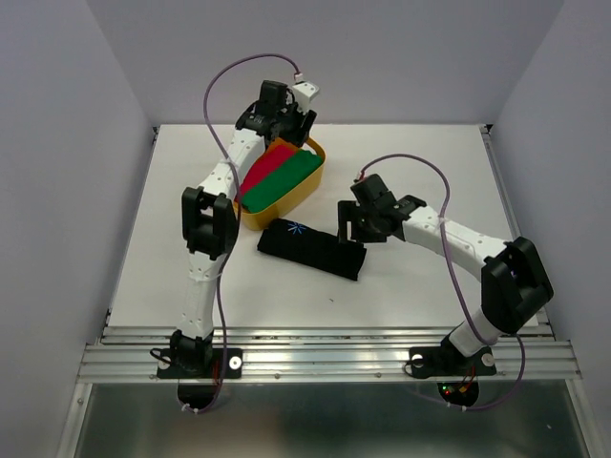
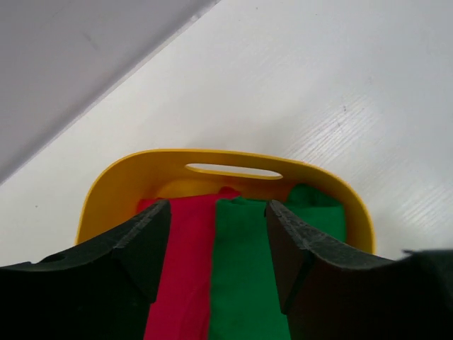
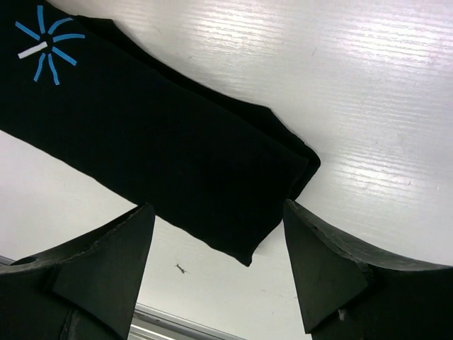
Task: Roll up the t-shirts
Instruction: Move the bin to the center of the board, then pick up the T-shirt from the center of the board.
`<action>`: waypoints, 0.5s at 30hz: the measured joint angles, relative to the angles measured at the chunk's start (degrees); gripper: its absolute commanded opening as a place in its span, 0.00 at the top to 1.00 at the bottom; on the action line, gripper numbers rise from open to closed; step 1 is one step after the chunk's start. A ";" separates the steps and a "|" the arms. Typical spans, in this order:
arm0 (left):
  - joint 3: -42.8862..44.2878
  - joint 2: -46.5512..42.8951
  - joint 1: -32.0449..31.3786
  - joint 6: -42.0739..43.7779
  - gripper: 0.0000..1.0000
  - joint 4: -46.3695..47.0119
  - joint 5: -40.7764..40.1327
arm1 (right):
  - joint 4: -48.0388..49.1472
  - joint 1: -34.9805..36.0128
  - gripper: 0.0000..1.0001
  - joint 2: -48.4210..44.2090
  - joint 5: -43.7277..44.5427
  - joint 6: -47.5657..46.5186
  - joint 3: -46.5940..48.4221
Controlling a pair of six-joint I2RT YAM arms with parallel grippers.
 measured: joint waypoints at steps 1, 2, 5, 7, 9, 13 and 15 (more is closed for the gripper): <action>-0.02 -0.11 -0.70 -0.72 0.31 -0.02 0.02 | -0.02 0.00 0.16 -0.28 0.09 0.17 0.00; -0.04 -0.35 -1.20 -2.14 0.31 -0.04 0.00 | 0.13 0.00 0.14 -0.81 0.26 0.42 -0.33; -1.49 -2.93 -1.88 -7.10 0.32 0.33 -1.05 | 0.09 0.00 0.11 -2.80 0.66 1.92 -2.03; -5.14 -6.78 -1.86 -10.97 0.32 0.61 -2.73 | 1.07 -0.07 0.10 -4.61 0.66 3.50 -4.24; -10.75 -13.68 -1.51 -16.52 0.31 1.36 -5.09 | 2.19 -0.37 0.10 -6.16 0.50 5.42 -6.62; -23.69 -27.50 -0.94 -25.03 0.31 2.75 -8.39 | 6.27 -1.31 0.11 -10.54 -0.76 11.13 -15.06; -29.77 -34.75 -0.59 -29.18 0.31 3.54 -9.81 | 9.62 -1.79 0.13 -11.96 -2.34 14.19 -19.78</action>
